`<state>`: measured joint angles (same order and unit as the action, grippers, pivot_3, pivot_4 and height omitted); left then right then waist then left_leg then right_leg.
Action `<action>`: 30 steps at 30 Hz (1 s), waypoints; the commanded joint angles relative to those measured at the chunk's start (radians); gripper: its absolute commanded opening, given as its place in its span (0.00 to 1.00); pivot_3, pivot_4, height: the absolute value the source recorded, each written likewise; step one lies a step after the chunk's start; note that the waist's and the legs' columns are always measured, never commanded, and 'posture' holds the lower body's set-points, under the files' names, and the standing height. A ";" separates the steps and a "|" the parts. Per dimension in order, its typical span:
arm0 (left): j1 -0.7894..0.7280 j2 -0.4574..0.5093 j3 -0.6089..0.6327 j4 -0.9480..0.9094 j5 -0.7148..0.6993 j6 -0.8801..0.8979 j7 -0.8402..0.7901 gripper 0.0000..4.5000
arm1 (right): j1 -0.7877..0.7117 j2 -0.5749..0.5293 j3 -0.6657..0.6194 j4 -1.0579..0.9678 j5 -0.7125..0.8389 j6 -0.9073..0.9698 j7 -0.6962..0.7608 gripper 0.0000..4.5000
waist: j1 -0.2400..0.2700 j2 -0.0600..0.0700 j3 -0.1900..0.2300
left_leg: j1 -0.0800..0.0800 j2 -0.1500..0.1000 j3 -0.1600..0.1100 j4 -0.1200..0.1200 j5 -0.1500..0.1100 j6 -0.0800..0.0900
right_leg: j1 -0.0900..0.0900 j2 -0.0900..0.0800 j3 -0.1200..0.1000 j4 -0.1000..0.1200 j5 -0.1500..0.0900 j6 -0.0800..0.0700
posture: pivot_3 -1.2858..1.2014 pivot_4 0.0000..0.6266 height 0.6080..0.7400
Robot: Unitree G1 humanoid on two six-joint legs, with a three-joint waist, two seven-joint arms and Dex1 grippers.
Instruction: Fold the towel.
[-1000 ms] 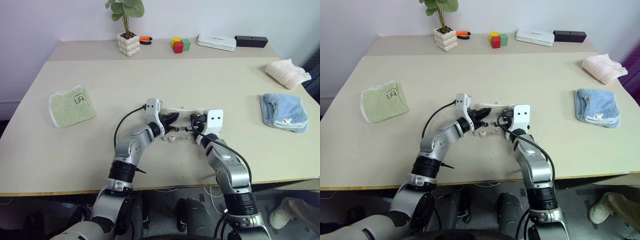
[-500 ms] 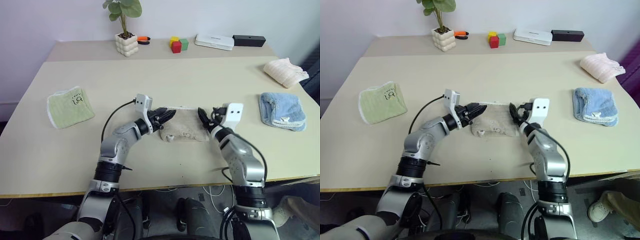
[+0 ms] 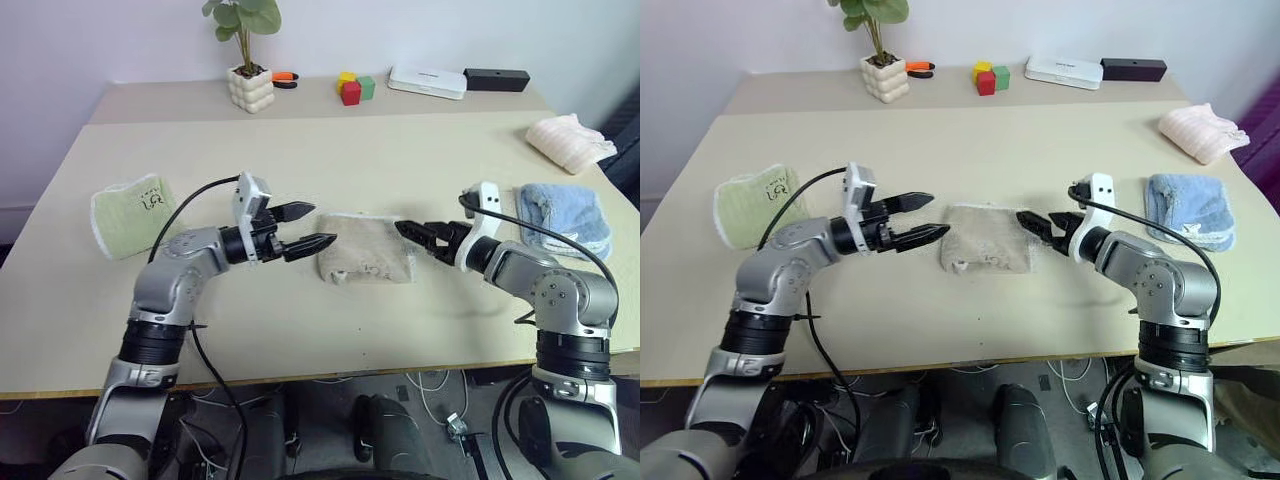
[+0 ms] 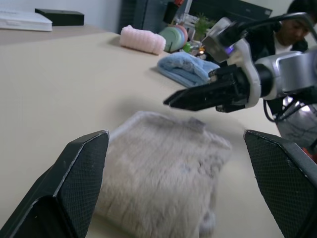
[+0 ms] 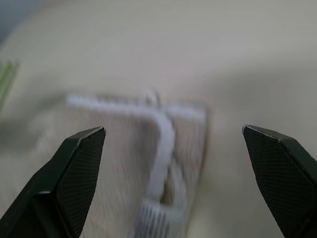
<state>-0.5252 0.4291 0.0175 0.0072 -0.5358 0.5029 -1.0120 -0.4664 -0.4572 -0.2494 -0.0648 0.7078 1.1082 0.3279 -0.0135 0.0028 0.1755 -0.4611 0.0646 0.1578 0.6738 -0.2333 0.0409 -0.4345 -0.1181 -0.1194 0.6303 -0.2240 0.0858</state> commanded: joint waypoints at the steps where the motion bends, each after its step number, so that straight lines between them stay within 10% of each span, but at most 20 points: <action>1: -0.001 0.035 0.044 -0.019 -0.025 -0.038 -0.039 0.99 | 0.013 -0.004 0.018 -0.022 -0.022 0.019 -0.013 1.00 | 0.004 0.000 0.000 | 0.000 0.000 0.000 0.000 0.000 0.000 | 0.000 0.000 0.000 0.000 0.000 0.000 | 0.52 0.24 1.00; 8: -0.007 0.024 0.042 0.001 -0.001 -0.070 -0.004 1.00 | 0.034 0.047 0.044 -0.005 0.021 0.072 0.037 0.83 | 0.000 0.000 0.000 | 0.000 0.000 0.000 0.000 0.000 0.000 | 0.000 0.000 0.000 0.000 0.000 0.000 | 0.52 0.24 1.00; 16: -0.036 -0.020 0.028 0.050 0.010 -0.096 0.008 1.00 | -0.012 0.119 -0.035 0.029 0.083 0.091 0.042 0.02 | 0.001 0.000 0.000 | 0.000 0.000 0.001 0.000 0.000 0.000 | 0.000 0.001 0.000 0.000 0.000 0.000 | 0.52 0.24 1.00; 30: -0.188 -0.134 -0.019 0.322 0.056 -0.263 -0.099 1.00 | -0.170 0.154 -0.584 -0.014 0.291 -0.250 -0.343 0.02 | 0.003 0.000 0.000 | -0.001 -0.002 0.001 0.001 0.000 0.000 | 0.000 0.001 0.000 0.000 0.000 0.000 | 0.52 0.24 1.00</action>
<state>-0.6810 0.2972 0.0020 0.3166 -0.4855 0.2770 -1.0827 -0.5941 -0.2898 -0.7577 -0.0264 0.9592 0.9481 0.0371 -0.0110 0.0029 0.1756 -0.4618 0.0627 0.1591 0.6749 -0.2333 0.0413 -0.4343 -0.1175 -0.1191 0.6304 -0.2237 0.0863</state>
